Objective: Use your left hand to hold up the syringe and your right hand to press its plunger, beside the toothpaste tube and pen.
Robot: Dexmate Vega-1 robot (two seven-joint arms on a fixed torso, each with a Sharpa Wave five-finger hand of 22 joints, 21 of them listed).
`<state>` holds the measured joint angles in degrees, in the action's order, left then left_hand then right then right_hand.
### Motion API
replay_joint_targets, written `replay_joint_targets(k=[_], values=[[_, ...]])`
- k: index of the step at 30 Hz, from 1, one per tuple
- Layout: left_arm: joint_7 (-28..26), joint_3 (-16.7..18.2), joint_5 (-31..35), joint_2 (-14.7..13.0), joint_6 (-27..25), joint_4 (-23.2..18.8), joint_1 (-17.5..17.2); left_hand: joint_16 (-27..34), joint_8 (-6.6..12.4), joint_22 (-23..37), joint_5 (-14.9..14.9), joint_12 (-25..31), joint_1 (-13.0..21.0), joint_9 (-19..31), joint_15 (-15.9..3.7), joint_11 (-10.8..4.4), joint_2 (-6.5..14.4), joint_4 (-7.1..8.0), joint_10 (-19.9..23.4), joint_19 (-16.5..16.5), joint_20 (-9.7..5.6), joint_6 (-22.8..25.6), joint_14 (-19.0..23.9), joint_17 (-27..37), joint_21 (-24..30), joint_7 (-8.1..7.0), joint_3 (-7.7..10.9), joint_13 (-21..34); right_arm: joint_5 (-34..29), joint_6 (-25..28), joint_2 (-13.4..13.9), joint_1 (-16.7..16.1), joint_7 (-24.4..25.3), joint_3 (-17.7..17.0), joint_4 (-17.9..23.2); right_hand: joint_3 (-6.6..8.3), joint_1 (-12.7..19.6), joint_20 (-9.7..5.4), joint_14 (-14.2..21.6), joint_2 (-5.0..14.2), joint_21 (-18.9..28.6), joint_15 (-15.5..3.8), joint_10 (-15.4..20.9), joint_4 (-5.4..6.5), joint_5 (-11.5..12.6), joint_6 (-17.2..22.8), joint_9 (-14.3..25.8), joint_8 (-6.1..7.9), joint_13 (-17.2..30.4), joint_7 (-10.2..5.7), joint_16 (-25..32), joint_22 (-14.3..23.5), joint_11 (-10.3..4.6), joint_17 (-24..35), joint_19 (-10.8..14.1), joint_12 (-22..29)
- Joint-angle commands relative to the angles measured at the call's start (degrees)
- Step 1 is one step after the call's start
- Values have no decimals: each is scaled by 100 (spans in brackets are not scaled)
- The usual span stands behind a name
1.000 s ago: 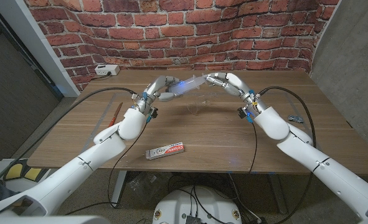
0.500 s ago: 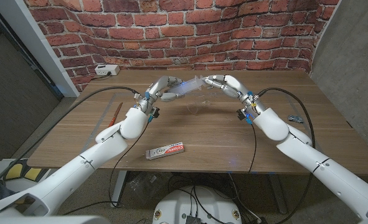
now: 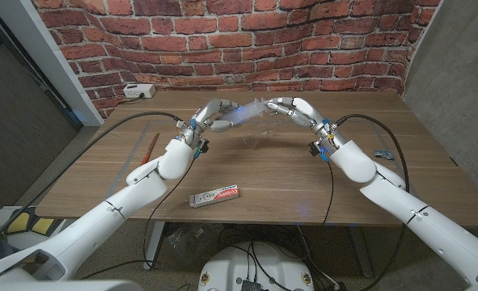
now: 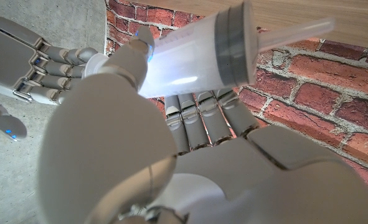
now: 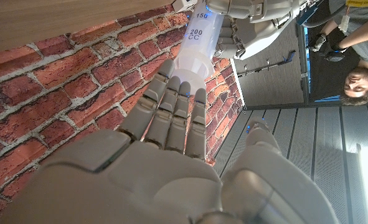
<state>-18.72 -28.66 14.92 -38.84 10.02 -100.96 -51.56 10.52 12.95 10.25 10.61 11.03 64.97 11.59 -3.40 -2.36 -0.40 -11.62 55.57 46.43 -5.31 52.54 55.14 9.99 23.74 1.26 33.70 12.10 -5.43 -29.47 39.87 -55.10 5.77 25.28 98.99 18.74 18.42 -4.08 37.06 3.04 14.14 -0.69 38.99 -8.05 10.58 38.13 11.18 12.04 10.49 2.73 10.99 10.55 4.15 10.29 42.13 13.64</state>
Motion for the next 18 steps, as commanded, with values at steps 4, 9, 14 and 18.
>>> replay_joint_targets(k=[4, 9, 14, 18], values=[[-50, 3, 8, -1, -59, -24, -29, 45, 31, 27, 23, 38, 137, 18, -789, -543, 381, 351, 570, 24, -17, 967, 523, 31, 34, -301, 412, 24, 48, -54, -30, -13, 69, -79, -62, -8, 12, 16, -18, -16, -14, 3, 7, 14, -24, -81, 4, -55, 16, -106, -21, 7, 24, 16, -11, -2], [-51, -2, 1, -4, -19, 5, -12, 47, 28, 27, 22, 37, 133, 19, -780, -555, 377, 350, 567, 27, -19, 964, 530, 30, 38, -289, 415, 24, 4, -50, -37, -41, 143, -121, -36, -15, 5, 25, -15, -28, -21, 8, 2, 15, -26, -102, 6, -63, 17, -117, -20, 7, 14, 17, -17, -10], [-51, -3, 3, -5, -7, 15, 0, 46, 20, 26, 22, 33, 130, 19, -777, -545, 379, 352, 556, 16, -19, 949, 524, 30, 35, -288, 419, 25, -31, -50, -39, -84, 224, -175, -2, -20, 0, 28, -17, -36, -25, 14, -6, 16, -27, -109, 7, -65, 18, -130, -22, 8, 12, 17, -15, -19], [-66, -2, 13, -2, -16, 10, -5, 45, 19, 26, 21, 35, 126, 20, -774, -535, 380, 354, 562, 17, -20, 948, 521, 31, 37, -281, 422, 26, -6, -83, -55, -101, 262, -204, -19, -23, -7, 26, -14, -37, -31, 12, 5, 21, -28, -90, 13, -55, 19, -171, -22, 10, 0, 18, -15, -23]])
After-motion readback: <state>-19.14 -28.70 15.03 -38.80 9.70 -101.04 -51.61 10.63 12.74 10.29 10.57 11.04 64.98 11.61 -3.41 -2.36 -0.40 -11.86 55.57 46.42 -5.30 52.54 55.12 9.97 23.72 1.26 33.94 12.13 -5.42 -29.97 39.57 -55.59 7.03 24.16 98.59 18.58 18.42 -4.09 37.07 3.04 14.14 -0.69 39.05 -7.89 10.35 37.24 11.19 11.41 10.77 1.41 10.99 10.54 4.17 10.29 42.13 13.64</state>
